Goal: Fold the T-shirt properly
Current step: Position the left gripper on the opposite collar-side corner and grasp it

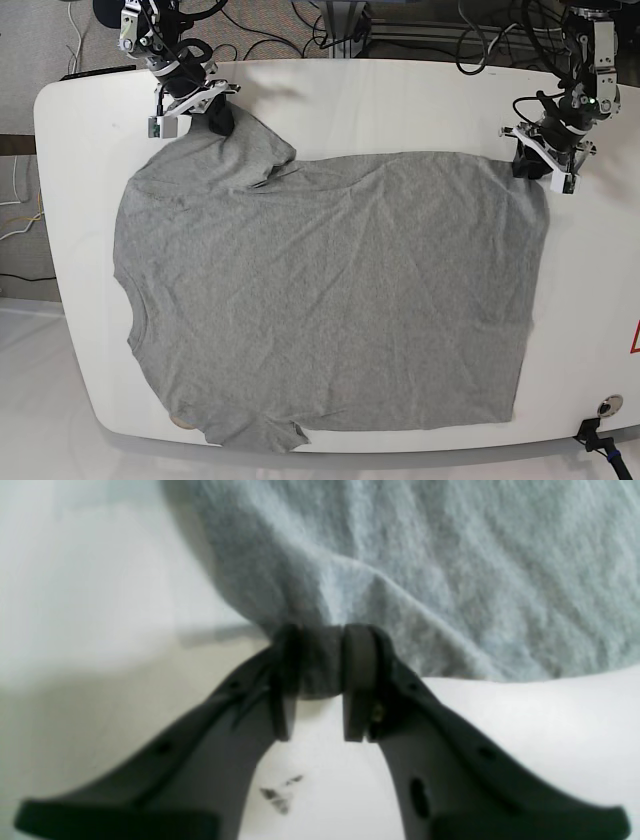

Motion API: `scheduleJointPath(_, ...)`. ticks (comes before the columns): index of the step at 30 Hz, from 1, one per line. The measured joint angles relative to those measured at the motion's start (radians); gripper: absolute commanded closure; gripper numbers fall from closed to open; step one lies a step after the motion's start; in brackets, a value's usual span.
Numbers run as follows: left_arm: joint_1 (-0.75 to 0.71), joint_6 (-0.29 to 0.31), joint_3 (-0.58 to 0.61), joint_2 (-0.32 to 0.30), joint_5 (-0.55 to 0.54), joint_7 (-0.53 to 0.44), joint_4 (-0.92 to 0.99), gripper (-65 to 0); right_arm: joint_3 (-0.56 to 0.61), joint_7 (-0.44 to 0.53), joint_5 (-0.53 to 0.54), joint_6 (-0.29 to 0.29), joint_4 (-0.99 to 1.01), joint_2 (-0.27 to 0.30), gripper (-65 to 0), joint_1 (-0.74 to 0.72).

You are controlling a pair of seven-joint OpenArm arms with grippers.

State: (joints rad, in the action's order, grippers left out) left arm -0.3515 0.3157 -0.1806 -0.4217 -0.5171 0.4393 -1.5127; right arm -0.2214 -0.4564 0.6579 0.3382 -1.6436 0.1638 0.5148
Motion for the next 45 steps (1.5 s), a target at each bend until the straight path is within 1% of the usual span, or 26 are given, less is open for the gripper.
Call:
scheduleJointPath(1,0.0,0.0,0.0,0.0,0.0,0.001,0.0,-7.5,0.0,0.0,0.0,0.0,0.0,0.0,0.0,0.001)
scheduleJointPath(2,-0.002,0.001,0.0,0.0,0.0,0.001,0.0,-8.2,0.0,0.0,0.0,0.0,0.0,0.0,0.0,0.0)
scheduleJointPath(5,-0.003,0.0,0.0,0.0,0.0,0.005,-0.003,-13.9,0.0,0.0,0.0,0.0,-0.005,0.0,0.0,0.001)
scheduleJointPath(8,-0.011,-0.002,0.0,0.0,0.0,0.004,-0.011,-23.3,0.0,0.0,0.0,0.0,-0.005,0.0,0.0,0.001)
scheduleJointPath(11,-0.017,-0.018,0.0,0.002,-0.008,0.003,-0.022,-27.4,0.0,0.0,0.001,0.0,-0.005,0.001,0.0,0.002)
scheduleJointPath(14,-0.017,-0.02,-0.008,-0.001,-0.063,0.014,-0.023,-29.2,0.0,0.0,0.002,0.0,-0.006,0.002,0.0,0.004)
scheduleJointPath(16,-0.021,-0.024,-0.022,0.0,-0.104,0.019,-0.024,-29.6,0.0,0.0,0.001,0.0,-0.006,0.001,0.0,0.003)
scheduleJointPath(18,-0.031,-0.019,-0.045,-0.004,-0.175,0.038,-0.03,-28.8,0.0,0.0,0.001,0.0,-0.006,0.002,0.0,0.003)
scheduleJointPath(21,-0.046,-0.011,-0.076,-0.009,-0.246,0.047,-0.035,-25.6,0.0,-0.001,0.003,-0.005,-0.012,0.002,0.0,0.007)
scheduleJointPath(23,-0.067,-0.004,-0.109,-0.016,-0.267,0.047,-0.04,-24.2,-0.005,-0.008,0.008,-0.005,-0.016,0.001,0.0,0.012)
scheduleJointPath(27,-0.086,0.0,-0.144,-0.014,-0.3,0.061,-0.047,-24.7,-0.028,-0.02,0.016,-0.003,-0.026,-0.001,0.0,0.023)
scheduleJointPath(33,-0.111,-0.008,-0.188,-0.013,-0.301,0.07,-0.068,-27.1,-0.079,-0.032,0.019,-0.005,-0.045,-0.002,0.0,0.051)
scheduleJointPath(36,-0.111,-0.004,-0.201,-0.009,-0.299,0.088,-0.072,-26.8,-0.092,-0.038,0.02,-0.005,-0.051,-0.003,0.0,0.062)
scheduleJointPath(40,-0.114,0.0,-0.21,-0.008,-0.289,0.107,-0.064,-27.0,-0.084,-0.046,0.022,-0.003,-0.048,-0.003,0.0,0.049)
scheduleJointPath(45,-0.113,0.0,-0.213,-0.008,-0.292,0.107,-0.063,-28.0,-0.085,-0.047,0.023,0.003,-0.043,-0.003,0.0,0.048)
